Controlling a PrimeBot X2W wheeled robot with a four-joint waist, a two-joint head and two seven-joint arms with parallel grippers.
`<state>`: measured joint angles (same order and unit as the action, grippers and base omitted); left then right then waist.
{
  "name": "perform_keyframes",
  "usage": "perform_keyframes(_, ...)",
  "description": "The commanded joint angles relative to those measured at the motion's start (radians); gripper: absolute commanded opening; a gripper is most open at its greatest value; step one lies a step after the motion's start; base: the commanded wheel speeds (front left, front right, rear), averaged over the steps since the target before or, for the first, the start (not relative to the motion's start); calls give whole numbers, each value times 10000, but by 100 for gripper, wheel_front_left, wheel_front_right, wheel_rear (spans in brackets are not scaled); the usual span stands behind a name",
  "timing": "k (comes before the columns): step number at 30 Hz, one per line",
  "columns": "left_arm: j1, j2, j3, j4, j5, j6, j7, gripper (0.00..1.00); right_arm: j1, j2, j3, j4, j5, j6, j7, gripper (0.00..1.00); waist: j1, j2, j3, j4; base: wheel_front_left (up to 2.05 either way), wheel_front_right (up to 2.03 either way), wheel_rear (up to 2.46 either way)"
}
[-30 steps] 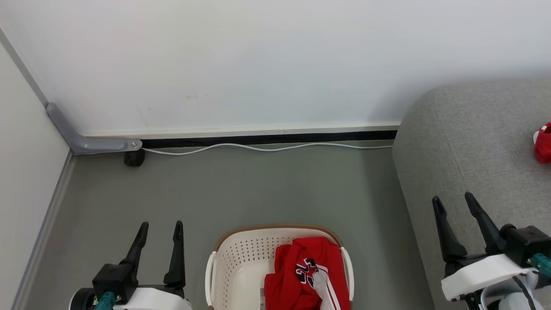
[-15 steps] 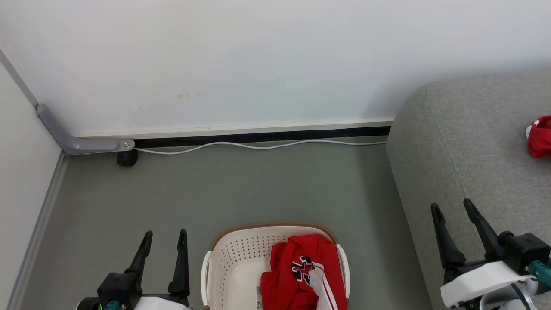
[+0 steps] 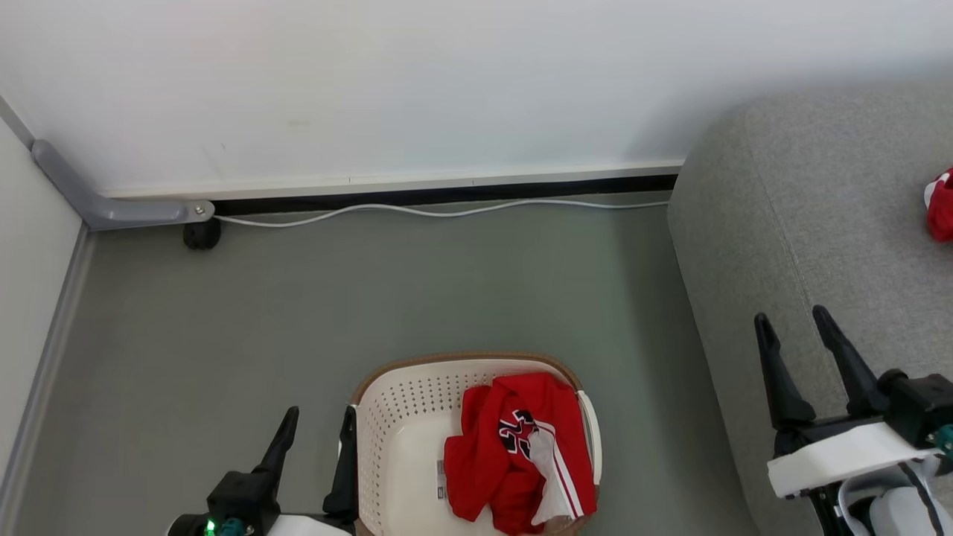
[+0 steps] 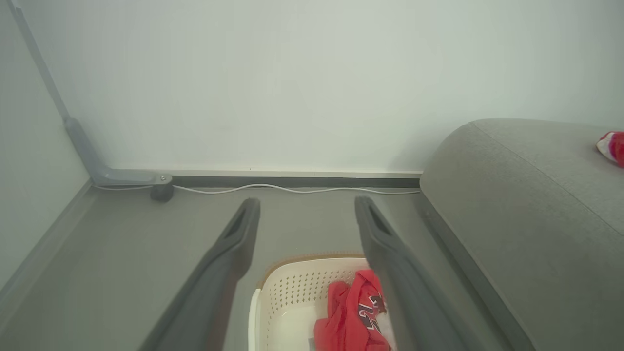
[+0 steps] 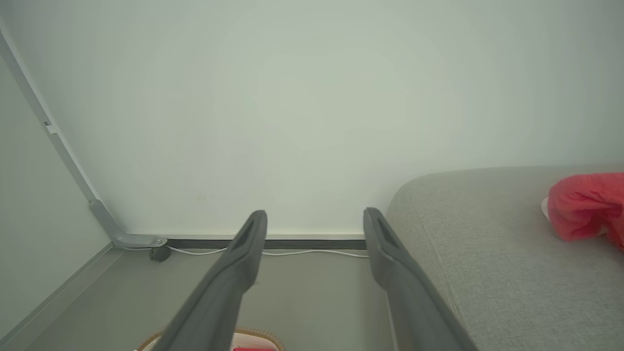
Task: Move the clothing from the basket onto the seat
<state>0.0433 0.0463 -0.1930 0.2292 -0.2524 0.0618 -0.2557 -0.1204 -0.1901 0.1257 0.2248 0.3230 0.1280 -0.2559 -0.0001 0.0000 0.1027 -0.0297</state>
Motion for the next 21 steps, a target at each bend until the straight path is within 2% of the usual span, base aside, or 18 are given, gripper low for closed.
perform_keyframes(1, -583, 39, 100, -108, -163, 129, -61, 100, -423, -208, 102, -442, 127, 27, -59, 100, 1, 0, 328, -90, 0, 0, 0)
perform_keyframes(10, -1378, 39, -891, 650, -628, 431, -61, 100, -1147, -358, 33, -1032, 430, 27, -59, 100, 1, 0, 1545, -348, 0, 0, 0)
perform_keyframes(21, -3203, 39, -2521, 1875, -1366, 717, -61, 100, -2353, -568, -79, -1764, 803, 27, -59, 100, 1, 0, 3494, -614, 0, 0, 0)
